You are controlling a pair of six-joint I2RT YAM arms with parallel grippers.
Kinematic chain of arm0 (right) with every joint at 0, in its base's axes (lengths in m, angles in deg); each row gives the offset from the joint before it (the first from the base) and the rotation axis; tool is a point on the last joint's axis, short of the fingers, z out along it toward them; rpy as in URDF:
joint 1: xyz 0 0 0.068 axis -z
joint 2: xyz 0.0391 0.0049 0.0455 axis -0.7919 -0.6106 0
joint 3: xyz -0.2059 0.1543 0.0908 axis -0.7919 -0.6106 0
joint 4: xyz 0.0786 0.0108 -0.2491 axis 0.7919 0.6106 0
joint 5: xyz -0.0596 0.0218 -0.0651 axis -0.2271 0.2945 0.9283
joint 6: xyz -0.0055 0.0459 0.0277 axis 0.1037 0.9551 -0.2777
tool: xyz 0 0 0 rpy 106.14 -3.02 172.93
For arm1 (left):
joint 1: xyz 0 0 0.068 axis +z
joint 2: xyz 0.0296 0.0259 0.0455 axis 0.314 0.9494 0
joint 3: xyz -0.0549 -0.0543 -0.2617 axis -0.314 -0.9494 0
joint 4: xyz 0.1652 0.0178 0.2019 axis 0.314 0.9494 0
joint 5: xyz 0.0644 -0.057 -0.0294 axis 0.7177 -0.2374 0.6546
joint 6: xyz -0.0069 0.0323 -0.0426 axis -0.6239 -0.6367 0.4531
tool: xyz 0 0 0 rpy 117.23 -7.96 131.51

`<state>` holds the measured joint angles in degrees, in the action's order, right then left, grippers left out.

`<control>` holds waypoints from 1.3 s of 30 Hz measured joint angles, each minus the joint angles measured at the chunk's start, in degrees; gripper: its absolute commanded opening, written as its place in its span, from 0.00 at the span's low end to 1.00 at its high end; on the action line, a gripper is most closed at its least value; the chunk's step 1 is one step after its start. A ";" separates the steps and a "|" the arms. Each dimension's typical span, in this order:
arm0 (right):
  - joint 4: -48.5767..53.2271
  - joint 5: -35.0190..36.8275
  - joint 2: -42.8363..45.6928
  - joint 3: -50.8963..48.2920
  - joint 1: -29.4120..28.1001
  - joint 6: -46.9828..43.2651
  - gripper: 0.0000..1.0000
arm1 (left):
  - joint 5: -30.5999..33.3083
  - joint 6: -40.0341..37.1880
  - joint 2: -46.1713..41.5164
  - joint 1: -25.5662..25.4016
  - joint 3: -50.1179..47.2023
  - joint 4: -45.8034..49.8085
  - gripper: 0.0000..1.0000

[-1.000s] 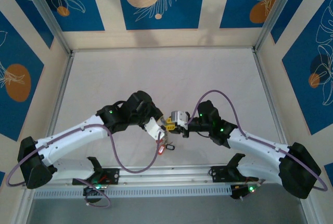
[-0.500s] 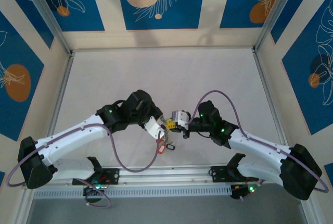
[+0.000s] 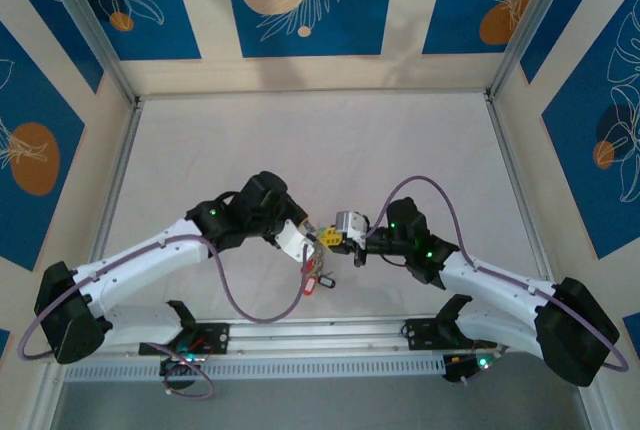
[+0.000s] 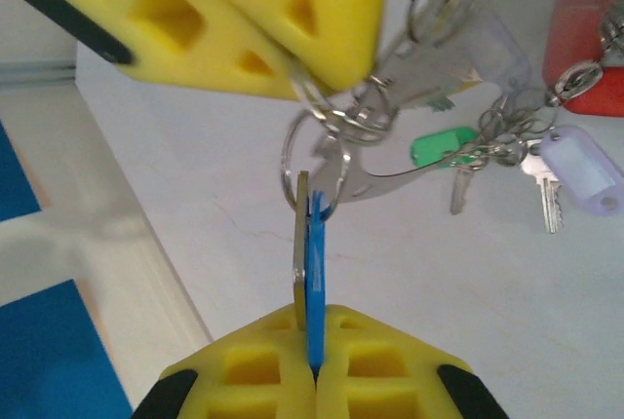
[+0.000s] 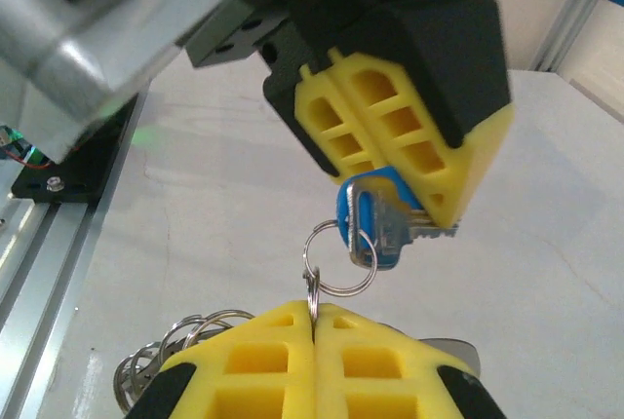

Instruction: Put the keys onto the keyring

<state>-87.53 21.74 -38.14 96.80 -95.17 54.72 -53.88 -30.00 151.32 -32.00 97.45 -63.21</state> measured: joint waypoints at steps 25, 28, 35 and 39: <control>-10.03 -0.13 -1.70 -3.69 1.49 10.08 0.00 | -2.38 5.11 -0.98 0.42 -5.49 -4.74 0.00; -8.50 0.70 -1.97 -2.62 0.83 9.05 0.00 | -2.99 5.11 -1.09 0.17 -2.89 -2.84 0.00; -6.16 2.36 -3.37 -0.44 -1.01 6.80 0.00 | -3.74 5.07 -1.77 -0.92 0.28 0.04 0.00; -5.81 2.43 -3.58 -0.11 -1.46 6.47 0.00 | -3.72 4.66 -1.77 -1.03 0.57 1.11 0.00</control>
<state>-93.34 24.16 -41.73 96.69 -96.64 61.19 -57.60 -25.35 149.55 -33.03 98.02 -62.09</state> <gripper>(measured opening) 0.056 0.042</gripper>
